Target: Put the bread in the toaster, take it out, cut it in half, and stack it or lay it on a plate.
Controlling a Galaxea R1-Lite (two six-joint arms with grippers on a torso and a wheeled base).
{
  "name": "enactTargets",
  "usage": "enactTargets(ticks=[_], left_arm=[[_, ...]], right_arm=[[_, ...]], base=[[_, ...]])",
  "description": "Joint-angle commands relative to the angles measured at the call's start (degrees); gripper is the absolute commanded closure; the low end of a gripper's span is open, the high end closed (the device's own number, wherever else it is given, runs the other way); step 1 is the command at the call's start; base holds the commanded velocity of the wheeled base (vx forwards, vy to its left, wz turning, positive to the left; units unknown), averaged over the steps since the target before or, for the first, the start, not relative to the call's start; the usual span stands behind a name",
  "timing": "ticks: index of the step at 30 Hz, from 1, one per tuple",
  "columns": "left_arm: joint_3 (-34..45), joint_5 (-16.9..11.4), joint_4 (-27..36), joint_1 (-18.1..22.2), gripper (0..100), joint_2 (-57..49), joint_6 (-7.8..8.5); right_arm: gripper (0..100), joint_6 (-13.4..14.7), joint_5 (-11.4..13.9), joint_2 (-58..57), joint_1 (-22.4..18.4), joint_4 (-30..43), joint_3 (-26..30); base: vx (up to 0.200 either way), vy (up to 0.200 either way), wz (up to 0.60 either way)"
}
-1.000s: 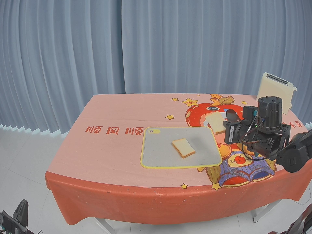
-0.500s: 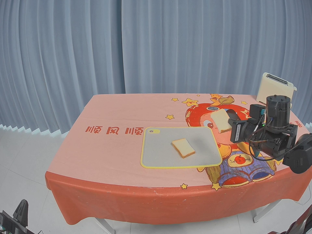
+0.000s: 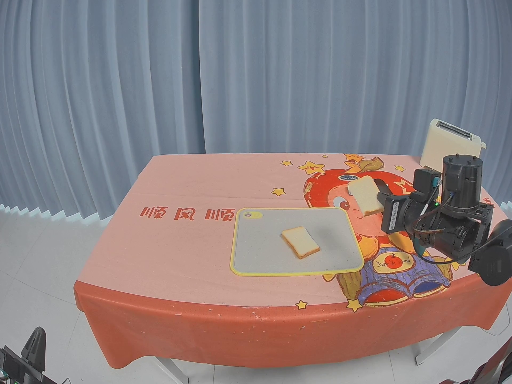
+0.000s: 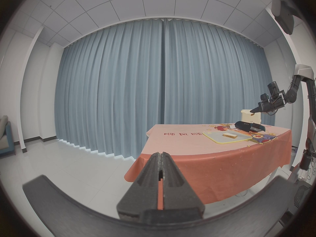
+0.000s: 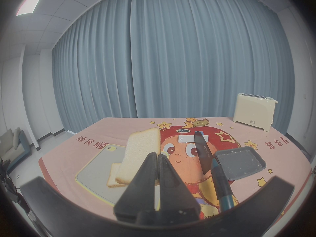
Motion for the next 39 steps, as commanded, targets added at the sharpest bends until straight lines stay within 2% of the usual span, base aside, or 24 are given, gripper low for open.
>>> enactTargets(ticks=[1, 9, 30, 39], left_arm=[[0.7, 0.0, 0.0, 0.0, 100, 0.0, 0.01], [0.7, -0.1, 0.0, 0.0, 100, 0.0, 0.18], [0.7, 0.0, -0.1, 0.0, 100, 0.0, 0.36], [0.7, 0.0, -0.1, 0.0, 100, 0.0, 0.36]], right_arm=[[100, 0.0, 0.0, 0.0, 0.0, 0.0, 0.1], [100, 0.0, -0.3, -0.6, -0.2, 0.0, 0.1], [100, 0.0, -0.5, -0.8, -0.7, 0.0, 0.1], [100, 0.0, -0.5, -0.8, -1.2, 0.0, 0.1]], base=[[0.0, -0.2, 0.0], [0.0, -0.2, 0.0], [0.0, 0.0, 0.0], [0.0, -0.2, 0.0]])
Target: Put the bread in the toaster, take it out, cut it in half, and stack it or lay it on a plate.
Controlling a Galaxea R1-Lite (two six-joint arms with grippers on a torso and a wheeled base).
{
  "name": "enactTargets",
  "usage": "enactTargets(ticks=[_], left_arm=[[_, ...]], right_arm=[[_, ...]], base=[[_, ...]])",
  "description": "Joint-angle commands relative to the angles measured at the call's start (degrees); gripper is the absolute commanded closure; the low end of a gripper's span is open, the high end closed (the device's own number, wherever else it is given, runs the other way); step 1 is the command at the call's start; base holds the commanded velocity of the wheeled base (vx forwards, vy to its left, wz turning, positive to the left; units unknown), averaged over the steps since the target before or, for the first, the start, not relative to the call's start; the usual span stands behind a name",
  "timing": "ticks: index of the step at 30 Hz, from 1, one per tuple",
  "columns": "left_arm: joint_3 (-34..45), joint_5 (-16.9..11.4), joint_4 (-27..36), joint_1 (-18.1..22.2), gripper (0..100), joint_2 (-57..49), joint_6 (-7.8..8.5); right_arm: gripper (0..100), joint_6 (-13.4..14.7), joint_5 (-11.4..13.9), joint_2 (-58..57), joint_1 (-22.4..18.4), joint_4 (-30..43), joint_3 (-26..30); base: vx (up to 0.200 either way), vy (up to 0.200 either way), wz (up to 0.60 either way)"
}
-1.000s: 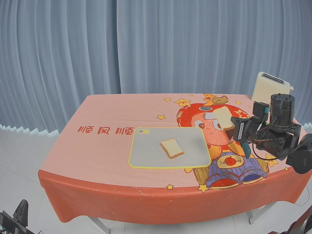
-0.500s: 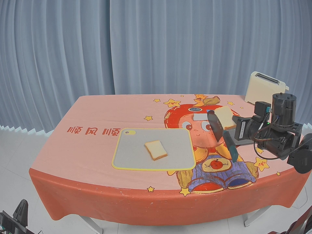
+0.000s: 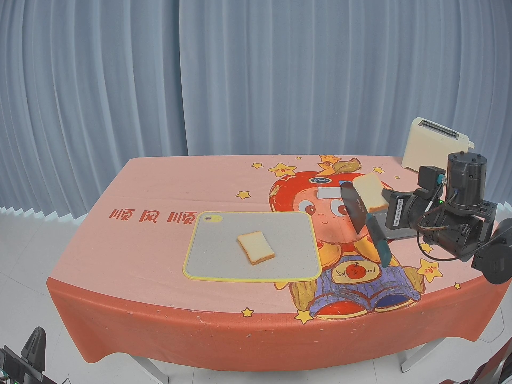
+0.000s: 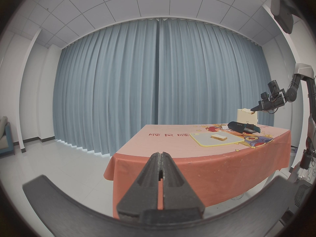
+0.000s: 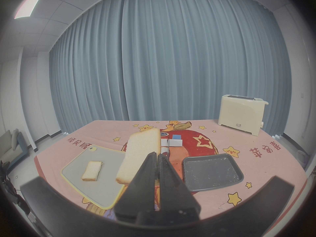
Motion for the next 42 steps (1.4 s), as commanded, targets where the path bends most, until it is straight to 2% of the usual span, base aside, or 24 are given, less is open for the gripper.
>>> enactTargets(ticks=[1, 16, 29, 34, 38, 42], left_arm=[[0.7, 0.0, 0.0, 0.1, 100, 0.0, -0.02], [0.7, 0.0, 0.0, 0.1, 100, 0.0, 0.07], [0.7, 0.0, 0.0, 0.1, 100, 0.0, 0.07], [0.7, 0.0, 0.0, 0.1, 100, 0.0, 0.07], [0.7, 0.0, 0.0, 0.1, 100, 0.0, 0.07], [0.7, 0.0, 0.0, 0.1, 100, 0.0, 0.07]], right_arm=[[100, 0.0, 0.0, -0.1, -0.4, 0.0, 0.0], [100, 0.0, 0.4, -1.8, -0.8, 0.1, 0.5], [100, -0.2, 0.7, -2.0, -4.0, 0.1, 0.1], [100, -0.4, 0.8, -2.0, -6.7, 0.2, -0.4], [100, -0.5, 2.7, -1.8, -8.4, 0.2, -0.7], [100, -0.5, 3.1, -1.7, -9.3, 0.2, -0.8]], base=[[0.0, 0.0, 0.0], [0.0, 0.0, 0.0], [0.0, 0.0, 0.0], [0.0, 0.0, 0.0], [0.0, 0.0, 0.0], [0.0, 0.0, 0.0]])
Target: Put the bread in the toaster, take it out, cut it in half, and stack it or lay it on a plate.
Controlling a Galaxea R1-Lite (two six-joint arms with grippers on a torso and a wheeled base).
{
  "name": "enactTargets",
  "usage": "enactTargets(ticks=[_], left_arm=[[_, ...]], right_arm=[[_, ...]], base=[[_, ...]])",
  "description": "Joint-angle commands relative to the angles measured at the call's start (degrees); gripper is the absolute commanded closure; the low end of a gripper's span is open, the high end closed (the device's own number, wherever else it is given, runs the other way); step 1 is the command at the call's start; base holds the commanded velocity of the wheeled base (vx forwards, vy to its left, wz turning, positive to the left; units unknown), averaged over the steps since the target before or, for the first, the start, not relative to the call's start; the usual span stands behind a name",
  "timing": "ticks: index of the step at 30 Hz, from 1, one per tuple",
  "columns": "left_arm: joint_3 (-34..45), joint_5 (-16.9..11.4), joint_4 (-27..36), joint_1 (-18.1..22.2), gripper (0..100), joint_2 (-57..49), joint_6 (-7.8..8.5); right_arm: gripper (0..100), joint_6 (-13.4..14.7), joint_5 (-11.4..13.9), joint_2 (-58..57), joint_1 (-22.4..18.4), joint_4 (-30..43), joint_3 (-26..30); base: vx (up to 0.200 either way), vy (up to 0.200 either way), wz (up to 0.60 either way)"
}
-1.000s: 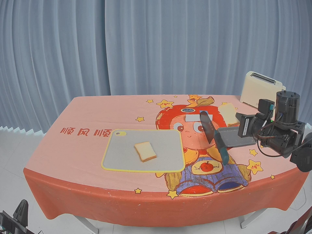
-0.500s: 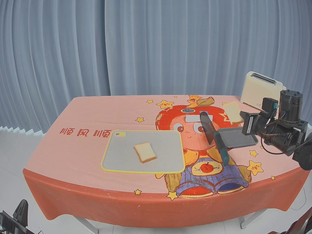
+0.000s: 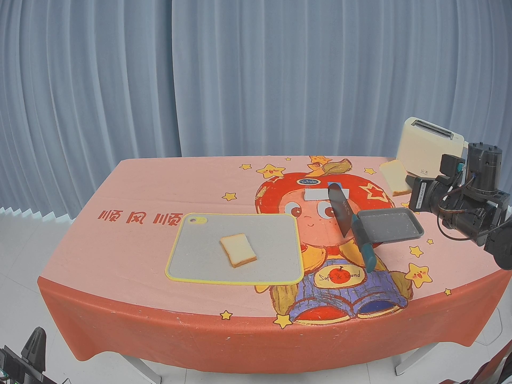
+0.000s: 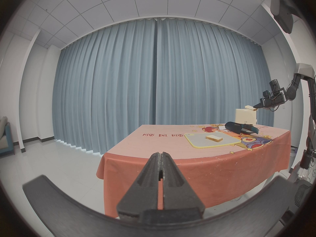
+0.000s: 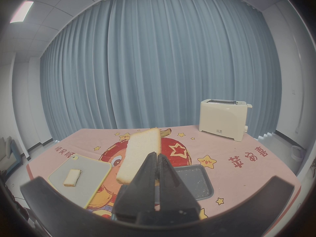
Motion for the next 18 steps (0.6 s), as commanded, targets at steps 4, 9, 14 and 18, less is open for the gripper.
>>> enactTargets(ticks=[4, 9, 14, 18], left_arm=[[0.7, 0.0, 0.0, 0.0, 100, 0.0, -0.02], [0.7, 0.0, 0.0, 0.0, 100, 0.0, -0.02], [0.7, 0.0, 0.0, 0.0, 100, 0.0, -0.02], [0.7, 0.0, 0.0, 0.0, 100, 0.0, -0.02]], right_arm=[[100, 0.0, 0.2, 0.1, -1.3, 0.0, -0.3], [100, -0.1, 0.2, 0.4, -1.7, 0.5, -0.3], [100, -0.1, 0.2, 0.7, -1.8, 0.6, -0.3], [100, -0.1, 0.2, 1.0, -2.2, 0.7, -0.3]], base=[[0.0, 0.0, 0.0], [0.0, 0.0, 0.0], [0.0, 0.0, 0.0], [0.0, 0.0, 0.0]])
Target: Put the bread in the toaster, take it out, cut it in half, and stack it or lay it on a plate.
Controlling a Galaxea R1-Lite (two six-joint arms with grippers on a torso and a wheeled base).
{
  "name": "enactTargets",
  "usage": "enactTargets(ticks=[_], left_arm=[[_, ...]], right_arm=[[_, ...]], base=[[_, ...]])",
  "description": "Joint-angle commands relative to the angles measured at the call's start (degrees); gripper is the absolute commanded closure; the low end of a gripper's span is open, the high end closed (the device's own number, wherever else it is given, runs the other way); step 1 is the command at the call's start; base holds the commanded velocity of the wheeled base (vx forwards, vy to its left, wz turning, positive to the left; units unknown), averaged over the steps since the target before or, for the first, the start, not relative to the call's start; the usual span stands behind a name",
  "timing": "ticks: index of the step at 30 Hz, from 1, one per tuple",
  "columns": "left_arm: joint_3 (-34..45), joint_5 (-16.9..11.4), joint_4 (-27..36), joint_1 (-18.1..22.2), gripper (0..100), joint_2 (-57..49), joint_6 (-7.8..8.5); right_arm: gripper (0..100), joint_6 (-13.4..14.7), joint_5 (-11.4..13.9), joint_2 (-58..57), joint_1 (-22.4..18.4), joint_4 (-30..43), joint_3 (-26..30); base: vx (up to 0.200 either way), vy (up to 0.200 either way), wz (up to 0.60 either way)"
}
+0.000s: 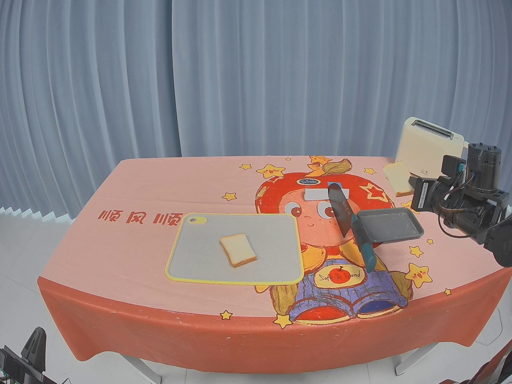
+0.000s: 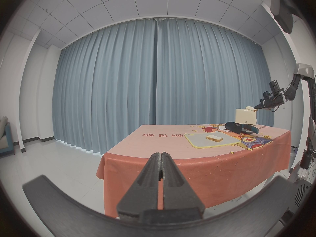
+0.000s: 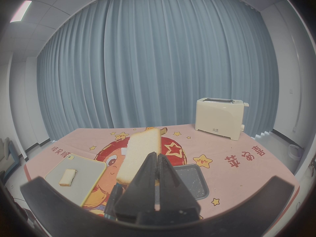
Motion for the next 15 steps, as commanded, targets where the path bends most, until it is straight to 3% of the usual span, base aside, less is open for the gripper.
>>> enactTargets(ticks=[1, 15], left_arm=[[0.7, 0.0, 0.0, 0.0, 100, 0.0, -0.04], [0.7, 0.0, 0.0, 0.0, 100, 0.0, -0.04]], right_arm=[[100, -0.1, 0.0, 0.8, -0.7, 0.1, 0.0], [100, -0.2, 0.0, 6.0, -2.6, -0.3, -0.4]], base=[[0.0, 0.0, 0.0], [0.0, 0.0, 0.0]])
